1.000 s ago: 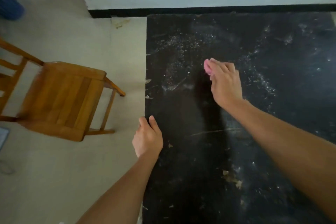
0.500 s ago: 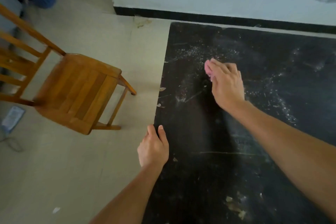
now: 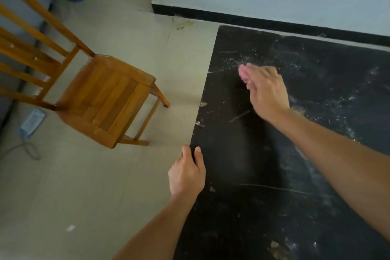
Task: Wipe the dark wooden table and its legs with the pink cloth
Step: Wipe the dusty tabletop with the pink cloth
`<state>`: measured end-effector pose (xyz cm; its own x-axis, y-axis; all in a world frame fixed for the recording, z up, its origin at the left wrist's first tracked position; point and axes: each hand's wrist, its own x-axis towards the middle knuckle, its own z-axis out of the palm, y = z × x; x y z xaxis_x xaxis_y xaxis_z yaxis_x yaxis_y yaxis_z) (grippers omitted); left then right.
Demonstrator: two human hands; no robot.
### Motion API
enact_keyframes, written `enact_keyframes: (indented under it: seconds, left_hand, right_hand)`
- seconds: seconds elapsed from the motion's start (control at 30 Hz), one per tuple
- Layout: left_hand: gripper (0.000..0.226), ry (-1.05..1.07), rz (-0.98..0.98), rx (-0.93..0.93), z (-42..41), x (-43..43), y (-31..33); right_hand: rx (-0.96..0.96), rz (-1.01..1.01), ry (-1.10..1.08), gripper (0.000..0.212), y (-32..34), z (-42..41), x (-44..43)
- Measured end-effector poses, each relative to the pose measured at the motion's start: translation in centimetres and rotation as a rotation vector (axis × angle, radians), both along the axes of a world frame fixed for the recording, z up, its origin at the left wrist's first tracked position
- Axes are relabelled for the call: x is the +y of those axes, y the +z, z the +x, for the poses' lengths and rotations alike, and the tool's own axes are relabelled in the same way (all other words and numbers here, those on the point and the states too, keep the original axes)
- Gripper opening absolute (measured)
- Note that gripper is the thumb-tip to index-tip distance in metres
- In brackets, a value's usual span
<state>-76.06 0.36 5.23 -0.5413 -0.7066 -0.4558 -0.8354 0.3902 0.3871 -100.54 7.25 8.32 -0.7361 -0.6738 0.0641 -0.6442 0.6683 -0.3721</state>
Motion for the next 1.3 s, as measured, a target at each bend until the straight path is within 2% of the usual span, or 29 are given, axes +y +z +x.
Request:
enact_keyframes:
  seconds: [0.1,0.17,0.23,0.3,0.4,0.47,0.5,0.57,0.67,0.73,0.87,0.9,0.97,1.07,1.2,1.27,1.3]
  left_hand:
    - [0.038,0.052,0.010,0.029,0.0,-0.2,-0.6]
    - [0.041,0.113,0.021,0.067,0.1,-0.1,-0.7]
    - [0.045,0.144,0.013,0.084,0.3,-0.1,-0.8]
    - [0.045,0.144,0.014,0.081,0.2,-0.2,-1.0]
    - [0.042,0.135,0.014,0.043,0.1,-0.2,-1.3]
    - [0.042,0.130,0.002,0.032,0.2,0.0,-1.2]
    - [0.042,0.126,0.000,0.033,0.2,0.0,-1.1]
    - [0.041,0.126,0.012,0.024,0.0,-0.3,-1.1]
    - [0.039,0.129,0.021,0.016,-0.1,-0.1,-1.1]
    - [0.039,0.118,0.027,0.025,0.0,-0.1,-0.9]
    - [0.040,0.095,0.022,0.046,0.1,-0.4,-1.2]
    - [0.041,0.087,0.019,0.042,0.1,-0.5,-1.2]
    - [0.040,0.084,0.012,0.038,0.2,-0.6,-1.3]
    - [0.038,0.095,0.033,0.016,0.4,-0.6,-1.5]
    - [0.042,0.070,0.072,0.023,0.5,-0.3,-1.2]
    - [0.041,0.086,0.113,0.009,0.1,-0.7,-1.0]
    - [0.040,0.092,0.125,-0.012,-0.4,-1.0,-0.9]
  right_hand:
    - [0.089,0.026,0.338,0.045,-0.6,5.6,1.7]
    - [0.112,0.100,0.594,0.050,-2.2,9.1,2.9]
    - [0.095,0.152,0.739,0.053,-3.3,10.0,2.5]
    - [0.047,0.179,0.636,0.051,-3.6,7.7,0.1]
    - [-0.008,0.094,0.147,0.025,-2.1,0.6,-5.0]
    - [-0.039,0.027,-0.054,0.021,-0.4,-1.8,-6.5]
    - [-0.008,-0.011,-0.044,0.023,0.0,-1.3,-6.7]
    - [0.029,-0.064,0.123,0.027,-0.3,2.2,-6.4]
    - [0.008,0.064,0.458,0.036,-3.2,6.8,-4.9]
    - [0.014,0.071,0.363,0.036,-3.9,4.3,-5.5]
    - [-0.085,0.038,-0.112,0.021,-2.0,-6.0,-8.8]
    - [-0.117,0.020,-0.188,0.022,-1.4,-7.5,-9.0]
    - [-0.062,-0.065,-0.240,0.025,-0.8,-6.7,-8.6]
    - [-0.028,-0.181,-0.032,0.024,-0.5,0.9,-5.3]
    - [-0.033,-0.016,0.329,0.042,-3.1,10.5,3.3]
    - [0.004,0.008,0.407,0.042,-4.2,8.0,5.4]
    - [0.005,-0.019,0.315,0.040,-4.6,5.1,5.5]
